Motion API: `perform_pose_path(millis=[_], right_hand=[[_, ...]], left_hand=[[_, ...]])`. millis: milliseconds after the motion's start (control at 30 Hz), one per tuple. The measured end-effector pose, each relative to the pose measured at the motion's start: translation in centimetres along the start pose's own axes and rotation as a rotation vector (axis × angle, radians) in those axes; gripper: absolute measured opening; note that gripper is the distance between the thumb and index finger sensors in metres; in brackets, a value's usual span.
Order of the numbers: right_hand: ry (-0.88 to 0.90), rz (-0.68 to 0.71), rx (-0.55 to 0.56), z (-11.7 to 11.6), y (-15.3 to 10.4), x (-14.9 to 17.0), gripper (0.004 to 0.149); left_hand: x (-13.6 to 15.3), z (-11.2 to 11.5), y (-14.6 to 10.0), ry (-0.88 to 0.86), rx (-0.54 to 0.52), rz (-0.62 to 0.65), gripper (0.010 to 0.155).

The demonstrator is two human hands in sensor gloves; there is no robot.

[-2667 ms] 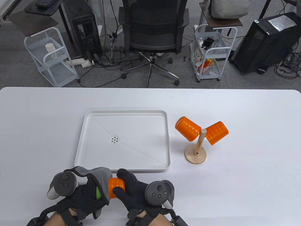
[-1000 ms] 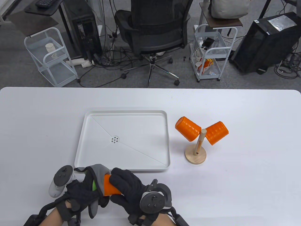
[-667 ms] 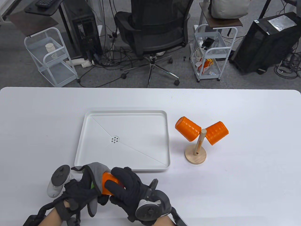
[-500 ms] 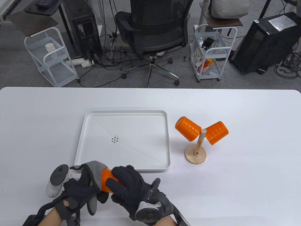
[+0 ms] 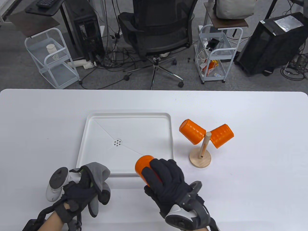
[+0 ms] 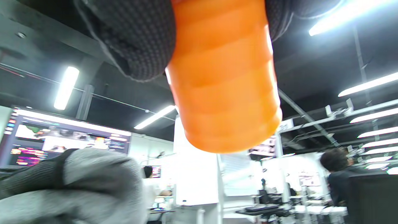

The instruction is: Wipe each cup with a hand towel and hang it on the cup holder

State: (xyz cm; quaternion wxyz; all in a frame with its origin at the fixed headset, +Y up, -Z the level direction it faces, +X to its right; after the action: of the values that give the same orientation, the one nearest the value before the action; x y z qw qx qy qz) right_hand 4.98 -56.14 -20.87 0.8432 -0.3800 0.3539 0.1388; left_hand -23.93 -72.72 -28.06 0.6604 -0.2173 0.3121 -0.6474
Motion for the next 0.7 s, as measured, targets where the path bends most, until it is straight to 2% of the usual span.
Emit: perform_pose_path(millis=[133,367,500,700], right_hand=[[-0.100,-0.088,0.015,2.7,-1.1,2.6,0.076],[-0.179,-0.215,-0.009,4.5,-3.6,6.0,0.076],[-0.197,-0.267,-0.041,4.0,-4.9,7.6,0.076],[-0.224,-0.321,-0.120,1.5,-5.7,9.8,0.077]], left_hand=[[0.0,0.0,0.0,0.003,0.000,-0.002,0.082],[0.0,-0.1,0.0,0.012,-0.003,-0.004,0.083],[0.1,-0.1,0.0,0.012,0.002,-0.010,0.082],[0.2,0.0,0.0,0.012,0.002,-0.015,0.083]])
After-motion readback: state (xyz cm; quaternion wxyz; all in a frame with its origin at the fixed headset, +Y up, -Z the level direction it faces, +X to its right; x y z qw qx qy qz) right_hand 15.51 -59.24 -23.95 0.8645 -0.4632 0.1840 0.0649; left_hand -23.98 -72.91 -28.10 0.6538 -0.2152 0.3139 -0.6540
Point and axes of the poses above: the tracker on the back of each hand, its own x axis roughly to the little-finger side, its own y axis roughly from the wrist to the fingertips, z = x × y, the point moved 5 cm from there along y, roughly from the wrist to the fingertips, and after that the axes turned 1 degree about y, right-handed, at the moved point
